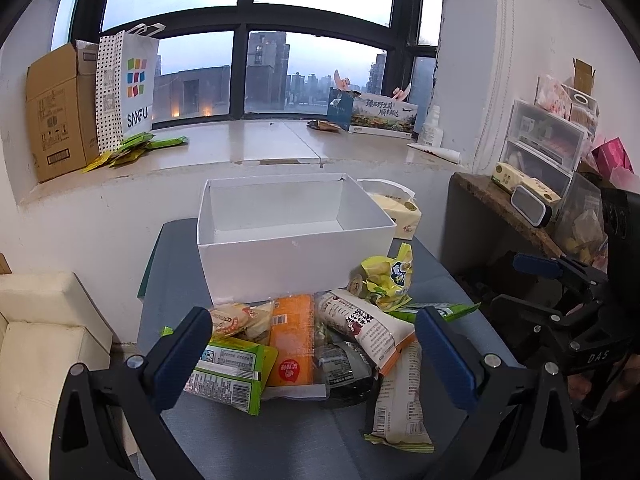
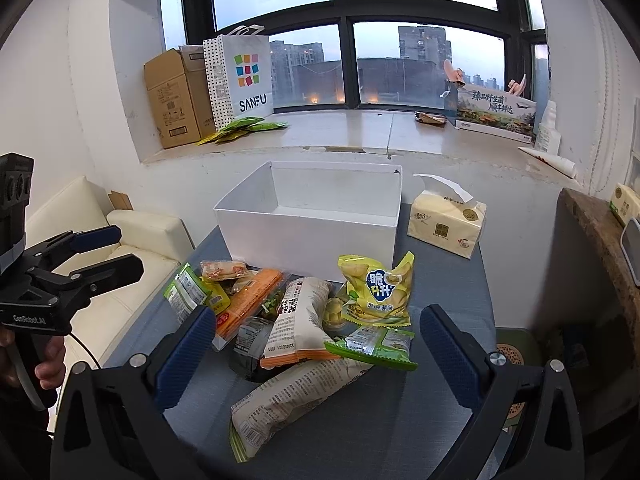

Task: Organize snacks

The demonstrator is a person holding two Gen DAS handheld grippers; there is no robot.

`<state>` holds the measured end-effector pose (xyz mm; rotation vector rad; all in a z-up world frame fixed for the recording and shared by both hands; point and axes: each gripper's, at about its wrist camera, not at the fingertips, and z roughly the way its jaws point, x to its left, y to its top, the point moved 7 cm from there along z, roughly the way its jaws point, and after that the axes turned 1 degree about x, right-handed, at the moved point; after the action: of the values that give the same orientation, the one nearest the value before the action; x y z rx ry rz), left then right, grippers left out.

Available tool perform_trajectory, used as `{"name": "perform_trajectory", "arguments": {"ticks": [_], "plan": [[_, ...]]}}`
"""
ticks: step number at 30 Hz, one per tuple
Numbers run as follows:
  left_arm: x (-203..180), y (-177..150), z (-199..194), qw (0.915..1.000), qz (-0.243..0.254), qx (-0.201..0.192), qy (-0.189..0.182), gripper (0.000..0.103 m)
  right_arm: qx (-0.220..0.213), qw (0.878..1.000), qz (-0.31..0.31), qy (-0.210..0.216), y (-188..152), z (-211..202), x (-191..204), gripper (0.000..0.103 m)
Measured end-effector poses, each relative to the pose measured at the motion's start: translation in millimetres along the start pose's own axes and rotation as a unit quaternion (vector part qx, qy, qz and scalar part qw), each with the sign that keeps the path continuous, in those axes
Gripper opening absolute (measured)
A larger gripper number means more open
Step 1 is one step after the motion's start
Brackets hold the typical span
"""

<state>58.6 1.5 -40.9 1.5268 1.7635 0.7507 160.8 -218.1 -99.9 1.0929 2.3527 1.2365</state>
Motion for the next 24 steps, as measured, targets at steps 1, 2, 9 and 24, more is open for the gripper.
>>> {"name": "perform_trajectory", "arguments": {"ticks": [1, 2, 9, 24], "plan": [[0.2, 0.0, -0.2, 1.0, 0.0, 0.0, 0.0, 0.103, 0.0, 1.0, 0.0, -0.001, 0.2, 0.1, -0.1, 0.103], [0.5, 0.1, -0.2, 1.0, 0.0, -0.001, 0.001, 0.103, 0.0, 1.0, 0.0, -0.001, 0.3, 0.0, -0.4, 0.103], [-0.2, -0.3, 0.6, 1.0, 0.003, 0.0, 0.002, 0.103, -0.001, 1.0, -0.001, 0.001, 0.9, -0.6, 0.2, 0.103], [0.2, -1.0, 1.2, 1.0, 0.005, 0.001, 0.005, 0.103, 0.0, 1.0, 0.0, 0.001, 1.2, -1.1, 0.6, 0.103]]}}
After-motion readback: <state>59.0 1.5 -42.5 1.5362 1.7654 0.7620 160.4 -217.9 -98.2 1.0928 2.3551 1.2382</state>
